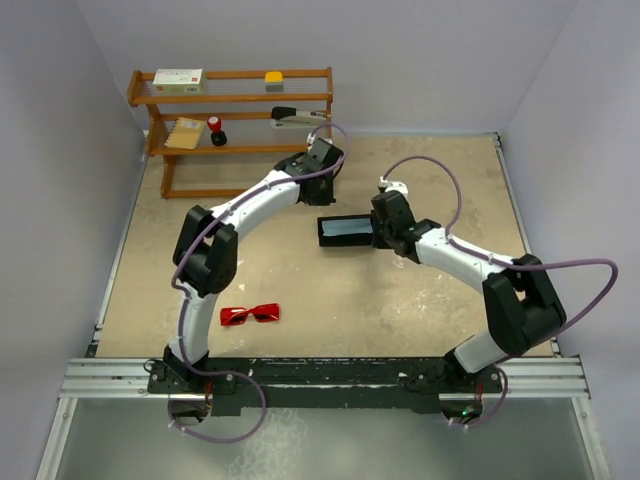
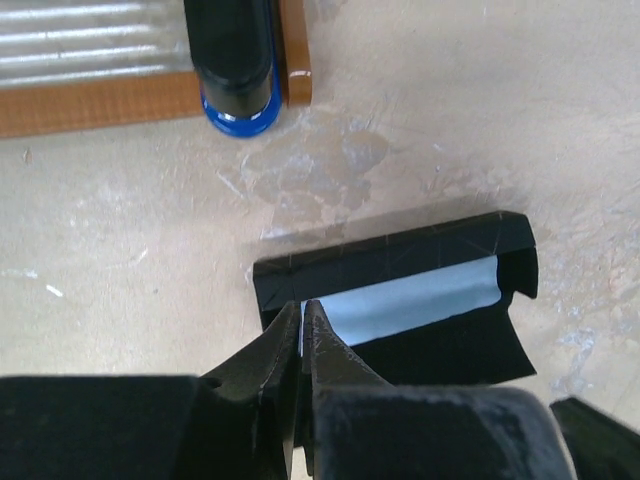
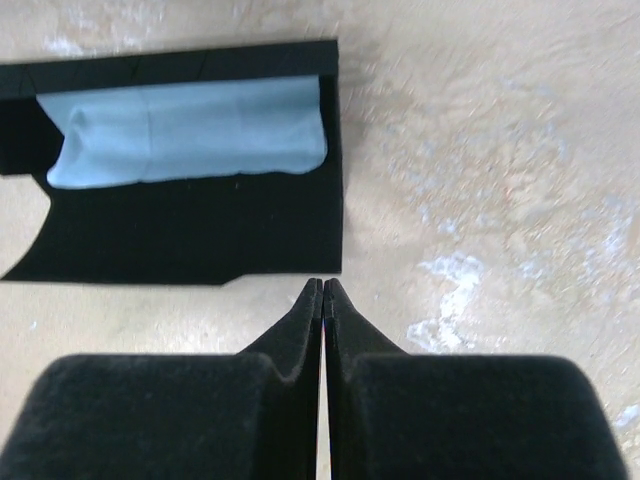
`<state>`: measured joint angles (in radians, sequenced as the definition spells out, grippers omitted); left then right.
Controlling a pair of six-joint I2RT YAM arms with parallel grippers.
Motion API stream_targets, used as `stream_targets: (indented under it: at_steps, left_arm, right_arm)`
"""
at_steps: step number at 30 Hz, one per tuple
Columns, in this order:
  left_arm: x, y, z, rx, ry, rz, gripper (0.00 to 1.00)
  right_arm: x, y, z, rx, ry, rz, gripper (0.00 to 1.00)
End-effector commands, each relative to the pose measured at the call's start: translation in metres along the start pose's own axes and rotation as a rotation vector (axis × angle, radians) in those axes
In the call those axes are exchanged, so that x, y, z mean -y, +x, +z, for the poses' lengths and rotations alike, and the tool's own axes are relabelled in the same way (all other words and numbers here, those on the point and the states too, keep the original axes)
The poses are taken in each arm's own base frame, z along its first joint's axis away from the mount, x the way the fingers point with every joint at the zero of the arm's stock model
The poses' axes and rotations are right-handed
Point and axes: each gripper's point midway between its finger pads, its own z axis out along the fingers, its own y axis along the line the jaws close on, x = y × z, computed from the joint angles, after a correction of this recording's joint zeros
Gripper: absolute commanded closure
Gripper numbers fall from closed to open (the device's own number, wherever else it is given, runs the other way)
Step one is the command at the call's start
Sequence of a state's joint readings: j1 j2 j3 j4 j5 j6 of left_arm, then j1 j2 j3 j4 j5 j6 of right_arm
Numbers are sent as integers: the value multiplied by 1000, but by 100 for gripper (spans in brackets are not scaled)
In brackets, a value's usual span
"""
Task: Organize the sunglasses
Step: Adjust the sunglasses case at the center of the board.
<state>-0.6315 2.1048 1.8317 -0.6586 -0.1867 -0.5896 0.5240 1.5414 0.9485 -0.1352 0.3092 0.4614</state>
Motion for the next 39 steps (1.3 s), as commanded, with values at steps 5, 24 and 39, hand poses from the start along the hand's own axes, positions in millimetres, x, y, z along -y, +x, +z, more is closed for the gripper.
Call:
stream_targets:
  at_steps: [5, 24, 39]
  left_arm:
    - [18, -28, 29, 80, 54, 80, 100]
    - [10, -16, 77, 63, 37, 128, 100]
    - [4, 20, 62, 10, 67, 115, 100]
  right_arm:
    - [-16, 26, -17, -39, -74, 33, 100]
    - [-44, 36, 16, -112, -113, 60, 100]
    - [-43, 20, 31, -93, -91, 43, 100]
